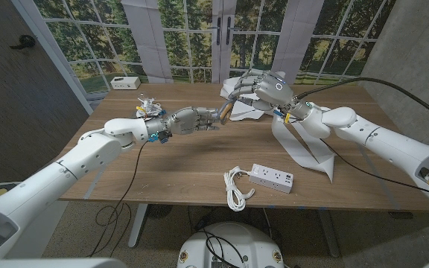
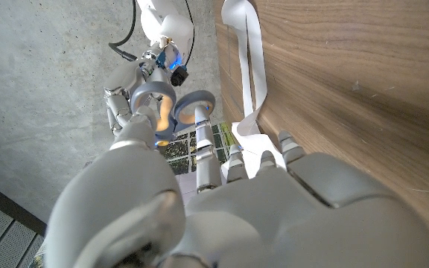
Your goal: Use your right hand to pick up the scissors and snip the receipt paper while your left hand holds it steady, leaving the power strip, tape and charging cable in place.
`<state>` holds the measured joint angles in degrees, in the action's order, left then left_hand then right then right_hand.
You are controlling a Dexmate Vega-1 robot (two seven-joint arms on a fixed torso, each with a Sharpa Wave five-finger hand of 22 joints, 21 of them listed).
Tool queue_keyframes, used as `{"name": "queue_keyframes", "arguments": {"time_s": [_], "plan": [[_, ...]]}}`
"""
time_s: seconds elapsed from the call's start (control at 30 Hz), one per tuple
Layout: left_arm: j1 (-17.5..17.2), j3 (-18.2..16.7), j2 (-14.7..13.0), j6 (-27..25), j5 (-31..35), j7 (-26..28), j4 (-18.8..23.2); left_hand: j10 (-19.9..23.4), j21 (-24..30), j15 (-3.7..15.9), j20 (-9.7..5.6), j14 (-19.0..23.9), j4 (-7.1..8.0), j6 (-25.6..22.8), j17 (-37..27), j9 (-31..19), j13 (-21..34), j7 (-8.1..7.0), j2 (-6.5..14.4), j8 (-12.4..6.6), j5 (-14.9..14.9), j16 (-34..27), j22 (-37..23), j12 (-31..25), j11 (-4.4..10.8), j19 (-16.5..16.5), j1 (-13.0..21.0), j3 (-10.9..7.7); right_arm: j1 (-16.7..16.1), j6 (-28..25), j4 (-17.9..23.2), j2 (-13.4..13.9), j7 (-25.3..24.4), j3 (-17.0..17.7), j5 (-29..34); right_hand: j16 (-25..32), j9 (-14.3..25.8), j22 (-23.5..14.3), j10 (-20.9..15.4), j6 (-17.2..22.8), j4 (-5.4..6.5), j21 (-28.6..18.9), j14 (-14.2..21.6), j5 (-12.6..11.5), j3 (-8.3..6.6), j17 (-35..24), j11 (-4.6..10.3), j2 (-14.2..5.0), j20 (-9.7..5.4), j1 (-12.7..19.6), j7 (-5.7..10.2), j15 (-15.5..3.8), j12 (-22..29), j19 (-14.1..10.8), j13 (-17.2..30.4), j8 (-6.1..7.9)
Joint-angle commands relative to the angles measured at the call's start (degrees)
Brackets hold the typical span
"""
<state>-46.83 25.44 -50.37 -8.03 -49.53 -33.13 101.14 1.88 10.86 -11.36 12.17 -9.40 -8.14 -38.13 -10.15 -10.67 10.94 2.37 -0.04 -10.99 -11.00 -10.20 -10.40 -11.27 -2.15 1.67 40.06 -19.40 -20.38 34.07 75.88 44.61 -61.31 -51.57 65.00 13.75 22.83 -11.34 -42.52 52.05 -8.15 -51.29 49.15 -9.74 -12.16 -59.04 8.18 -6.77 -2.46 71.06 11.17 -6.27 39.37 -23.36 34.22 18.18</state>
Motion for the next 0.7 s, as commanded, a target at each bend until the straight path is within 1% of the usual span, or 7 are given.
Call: {"name": "queue_keyframes", "arguments": {"time_s": [0.03,0.1,0.23,0.33,0.47,0.67,0.7], "plan": [[0.61,0.83,0.36,0.44,0.88,-0.76,-0.66,-0.57,0.34,0.24,0.14,0.03,-0.13,2.71,-0.01,-0.04,0.13,0.28,0.07,0.93,-0.33,-0.31,-0.13,-0.27,-0.19,0.3,0.56,0.44,0.29,-0.31,-0.28,-0.62,0.27,-0.21,-0.15,-0.18,0.04,-0.28,-4.58,0.86,0.07,-0.56,0.64,-0.37,0.12,-0.07,2.52,-1.65,-3.99,1.24,-0.17,-7.42,0.02,0.2,2.61,0.32],[0.77,0.95,0.52,0.46,0.86,-1.01,-0.95,-0.65,0.34,0.19,0.15,-0.03,-0.13,2.29,-0.02,-0.04,0.13,-0.13,0.05,0.64,-0.34,-0.31,-0.13,-0.29,0.25,0.38,0.61,0.5,0.56,0.16,-0.75,-0.82,-0.2,-0.41,-0.14,-0.15,-0.06,-0.28,-4.73,0.91,0.03,-0.76,0.74,-0.36,0.13,-0.14,2.34,-1.6,-3.95,1.29,-0.21,-7.41,-0.02,0.3,2.54,0.3],[0.72,0.92,0.72,-0.21,0.31,-0.65,-1.33,-0.61,0.32,0.32,0.16,-0.09,-0.07,2.23,-0.02,-0.04,0.14,-0.52,-0.02,0.49,-0.35,-0.32,-0.13,-0.37,0.32,0.53,0.56,0.67,0.88,0.57,-1.43,-1.14,-0.47,-0.65,-0.35,-0.21,-0.19,-0.27,-4.56,0.92,0.02,-1.01,0.78,-0.36,0.14,-0.13,2.77,-1.59,-3.96,1.35,-0.26,-7.42,-0.08,0.43,2.69,0.26],[0.82,0.97,0.82,-0.16,0.34,-0.81,-1.57,-0.42,0.34,0.47,0.15,0.01,0.0,1.91,-0.03,-0.04,0.15,-0.69,-0.02,0.3,-0.35,-0.39,-0.14,-0.5,0.56,0.61,0.51,0.81,0.98,0.51,-1.49,-1.15,-0.44,-0.74,-0.33,-0.28,-0.32,-0.27,-4.53,0.89,0.01,-1.28,0.77,-0.36,0.14,-0.15,2.51,-1.62,-3.98,1.43,-0.23,-7.41,-0.17,0.61,2.7,0.2],[1.32,1.37,1.16,0.03,0.7,-1.41,-1.98,-0.58,0.34,0.46,0.15,-0.21,0.09,1.99,-0.04,-0.03,0.15,-0.68,0.04,0.28,-0.39,-0.34,-0.15,-0.49,0.55,0.76,0.48,0.97,1.19,0.51,-1.78,-1.29,-0.62,-0.94,-0.25,-0.28,-0.5,-0.25,-4.72,0.92,0.0,-1.68,0.89,-0.35,0.18,-0.22,2.41,-1.55,-3.93,1.49,-0.3,-7.41,-0.18,0.76,2.75,0.15],[1.8,1.66,1.41,-0.38,0.84,-1.5,-2.1,-0.49,0.4,0.57,0.13,-0.05,0.17,1.88,-0.05,-0.03,0.16,-0.82,0.21,0.18,-0.44,-0.45,-0.16,-0.6,0.81,0.83,0.54,1.11,1.43,0.45,-2.14,-1.5,-0.73,-1.1,-0.37,-0.36,-0.7,-0.21,-4.51,0.96,0.04,-2.19,0.9,-0.35,0.2,-0.29,2.86,-1.58,-4.01,1.53,-0.18,-7.41,-0.3,0.89,2.98,0.11],[1.8,1.66,1.41,-0.39,0.83,-1.5,-2.09,-0.63,0.39,0.64,0.14,-0.06,0.18,1.94,-0.05,-0.03,0.16,-0.79,0.27,0.2,-0.46,-0.45,-0.16,-0.56,0.8,0.89,0.56,1.15,1.44,0.45,-2.15,-1.49,-0.73,-1.13,-0.4,-0.35,-0.77,-0.19,-4.61,0.95,0.04,-2.35,0.96,-0.34,0.23,-0.33,2.47,-1.53,-3.95,1.52,-0.23,-7.4,-0.39,0.95,2.83,0.1]]}}
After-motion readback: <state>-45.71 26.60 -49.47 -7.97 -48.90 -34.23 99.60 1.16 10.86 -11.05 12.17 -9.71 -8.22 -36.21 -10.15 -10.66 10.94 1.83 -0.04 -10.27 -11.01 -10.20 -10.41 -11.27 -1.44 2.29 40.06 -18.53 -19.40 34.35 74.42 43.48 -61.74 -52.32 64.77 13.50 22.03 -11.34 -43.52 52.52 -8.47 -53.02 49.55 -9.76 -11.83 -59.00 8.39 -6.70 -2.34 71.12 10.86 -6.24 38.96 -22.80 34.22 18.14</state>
